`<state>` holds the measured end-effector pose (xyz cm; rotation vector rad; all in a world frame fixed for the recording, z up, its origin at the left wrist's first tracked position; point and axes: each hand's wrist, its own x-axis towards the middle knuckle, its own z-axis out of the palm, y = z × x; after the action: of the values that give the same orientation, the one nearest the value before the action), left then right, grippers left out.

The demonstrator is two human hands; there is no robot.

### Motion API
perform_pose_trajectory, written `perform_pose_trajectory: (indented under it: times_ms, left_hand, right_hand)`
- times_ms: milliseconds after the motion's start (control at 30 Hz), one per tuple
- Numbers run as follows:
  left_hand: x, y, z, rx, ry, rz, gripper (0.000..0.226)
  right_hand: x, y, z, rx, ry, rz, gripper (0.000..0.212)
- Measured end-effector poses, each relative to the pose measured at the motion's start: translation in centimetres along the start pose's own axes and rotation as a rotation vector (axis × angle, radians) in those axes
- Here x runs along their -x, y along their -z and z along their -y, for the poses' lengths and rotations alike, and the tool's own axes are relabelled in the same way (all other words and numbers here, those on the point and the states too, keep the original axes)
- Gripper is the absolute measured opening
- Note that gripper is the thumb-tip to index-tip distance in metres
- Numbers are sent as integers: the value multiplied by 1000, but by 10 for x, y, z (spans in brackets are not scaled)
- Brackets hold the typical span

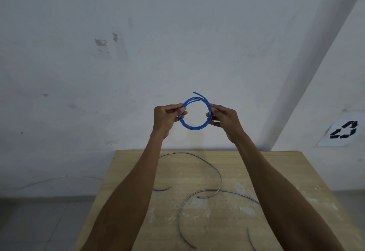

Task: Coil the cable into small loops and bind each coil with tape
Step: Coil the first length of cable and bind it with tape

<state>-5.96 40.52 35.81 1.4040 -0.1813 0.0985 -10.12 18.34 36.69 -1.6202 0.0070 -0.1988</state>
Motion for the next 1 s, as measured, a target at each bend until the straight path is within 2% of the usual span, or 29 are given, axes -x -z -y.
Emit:
perform_pose_trajectory:
  times_ms: [100,233,467,1000]
  left_hand:
    - [-1,1,-1,-18,-15,27,26]
    - [-2,-1,-4,-55,-29,71,27]
    - [-1,-10,-8,-93,-38,149,23]
    - [3,-33,-3,-99,37,259,21]
  right_hand:
    - [0,-3,1,-7,47,-45,24]
    - [-1,-3,4,-128,13,-49,28]
    - [-3,7,8,-63,73,-80,25]
    - [-6,40,0,9,54,16,13]
